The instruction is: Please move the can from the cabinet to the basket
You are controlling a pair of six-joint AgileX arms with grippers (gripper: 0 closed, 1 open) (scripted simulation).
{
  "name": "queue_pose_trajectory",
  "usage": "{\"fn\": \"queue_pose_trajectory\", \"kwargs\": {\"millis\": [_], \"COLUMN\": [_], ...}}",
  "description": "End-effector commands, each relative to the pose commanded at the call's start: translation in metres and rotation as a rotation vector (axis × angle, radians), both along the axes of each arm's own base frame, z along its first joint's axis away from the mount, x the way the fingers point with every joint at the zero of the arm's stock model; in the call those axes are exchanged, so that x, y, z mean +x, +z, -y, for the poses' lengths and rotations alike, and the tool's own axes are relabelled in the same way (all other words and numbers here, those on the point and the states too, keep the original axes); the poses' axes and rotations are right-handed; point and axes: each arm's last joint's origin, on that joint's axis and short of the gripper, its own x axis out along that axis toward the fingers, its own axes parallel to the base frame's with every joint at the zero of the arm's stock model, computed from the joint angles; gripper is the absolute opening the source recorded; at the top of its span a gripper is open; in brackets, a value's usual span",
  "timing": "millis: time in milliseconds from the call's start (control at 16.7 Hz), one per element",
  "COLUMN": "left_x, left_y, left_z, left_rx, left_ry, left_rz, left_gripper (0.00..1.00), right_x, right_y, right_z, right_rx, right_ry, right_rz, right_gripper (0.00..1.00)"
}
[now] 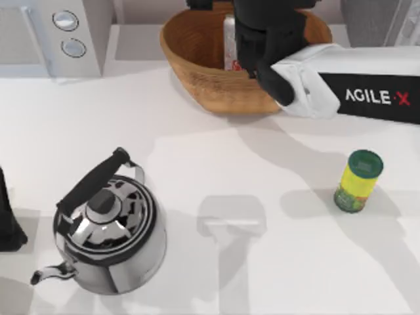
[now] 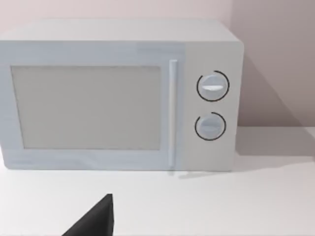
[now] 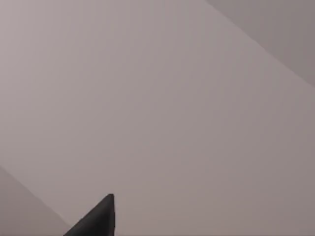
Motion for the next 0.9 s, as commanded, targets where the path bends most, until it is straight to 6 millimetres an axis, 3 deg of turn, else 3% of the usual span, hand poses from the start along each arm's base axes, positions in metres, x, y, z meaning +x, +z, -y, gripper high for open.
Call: {"fn": "queue_pose_trajectory", "kwargs": {"millis": [300, 420, 660, 780, 900], "left_x": [0.000, 0.000, 0.000, 0.000, 0.000], "left_y": [0.000, 0.000, 0.000, 0.000, 0.000], "left_z": [0.000, 0.000, 0.000, 0.000, 0.000], "left_rx": [0.000, 0.000, 0.000, 0.000, 0.000], "left_ry": [0.000, 0.000, 0.000, 0.000, 0.000], "left_rz": [0.000, 0.000, 0.000, 0.000, 0.000], "left_gripper": [1.00, 1.00, 1.00, 1.00, 1.00], "right_x": [-0.001, -0.001, -0.013, -0.033, -0.066], "right_y": [0.000, 0.004, 0.025, 0.040, 0.056], "right_z": [-0.001, 0.009, 0.070, 0.112, 0.155], "right_rx": [0.000, -0.009, -0.053, -0.069, -0.072], "right_ry": [0.002, -0.001, -0.020, -0.033, -0.047], "right_rz": [0.000, -0.012, -0.091, -0.140, -0.174], "right_gripper": [1.00, 1.00, 1.00, 1.00, 1.00]}}
